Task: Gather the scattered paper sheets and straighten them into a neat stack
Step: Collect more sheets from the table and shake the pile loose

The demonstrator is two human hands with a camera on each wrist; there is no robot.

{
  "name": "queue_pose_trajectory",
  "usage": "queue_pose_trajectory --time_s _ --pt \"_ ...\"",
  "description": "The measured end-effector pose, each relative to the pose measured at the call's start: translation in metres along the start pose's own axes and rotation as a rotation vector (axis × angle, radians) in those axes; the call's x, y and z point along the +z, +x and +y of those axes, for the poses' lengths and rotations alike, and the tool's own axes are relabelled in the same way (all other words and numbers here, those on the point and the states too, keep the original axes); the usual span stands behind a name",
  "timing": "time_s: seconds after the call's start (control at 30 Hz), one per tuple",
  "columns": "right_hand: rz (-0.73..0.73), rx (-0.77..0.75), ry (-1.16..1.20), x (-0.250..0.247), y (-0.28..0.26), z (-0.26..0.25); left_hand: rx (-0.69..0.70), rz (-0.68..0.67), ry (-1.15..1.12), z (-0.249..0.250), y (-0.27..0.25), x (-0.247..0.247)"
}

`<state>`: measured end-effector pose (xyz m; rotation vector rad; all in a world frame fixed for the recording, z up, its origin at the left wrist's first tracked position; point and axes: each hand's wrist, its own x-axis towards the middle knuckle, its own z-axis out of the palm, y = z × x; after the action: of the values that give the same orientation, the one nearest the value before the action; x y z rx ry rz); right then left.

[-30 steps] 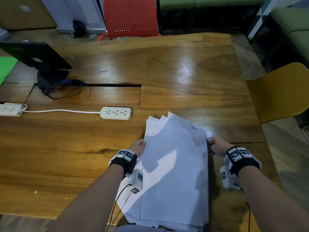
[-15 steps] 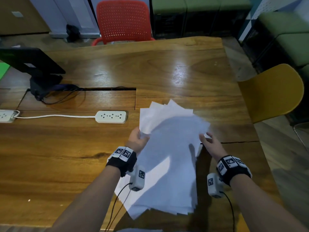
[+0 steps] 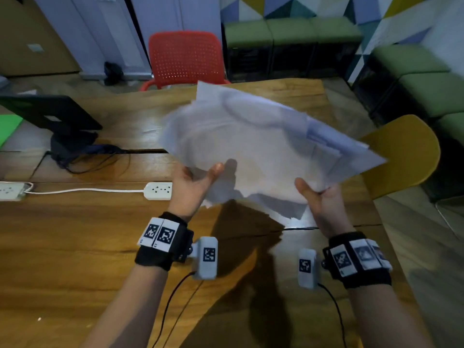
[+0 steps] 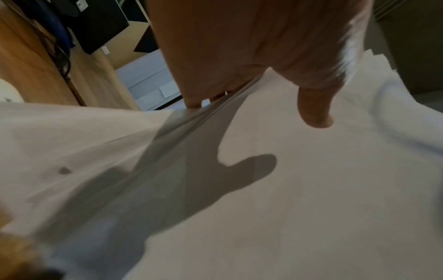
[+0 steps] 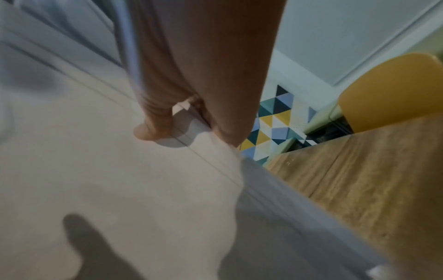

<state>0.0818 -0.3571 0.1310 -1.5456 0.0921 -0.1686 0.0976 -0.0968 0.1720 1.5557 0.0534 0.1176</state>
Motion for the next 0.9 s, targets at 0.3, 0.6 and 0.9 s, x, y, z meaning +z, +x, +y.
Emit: queue_pose_trajectory --time_s 0.3,0.6,0.9 --pt "0.066 0.098 0.004 0.032 0.02 -0.001 -0.055 0.274 0.048 -0.011 0.024 0.001" --pt "-0.01 0.237 0.05 0.022 0.017 0.025 -0.208 0.048 0.387 -0.051 0.023 -0.001" --pt "0.101 0.303 -0.052 0.029 0.028 0.032 -0.417 -0.136 0.623 -0.055 0.012 0.001"
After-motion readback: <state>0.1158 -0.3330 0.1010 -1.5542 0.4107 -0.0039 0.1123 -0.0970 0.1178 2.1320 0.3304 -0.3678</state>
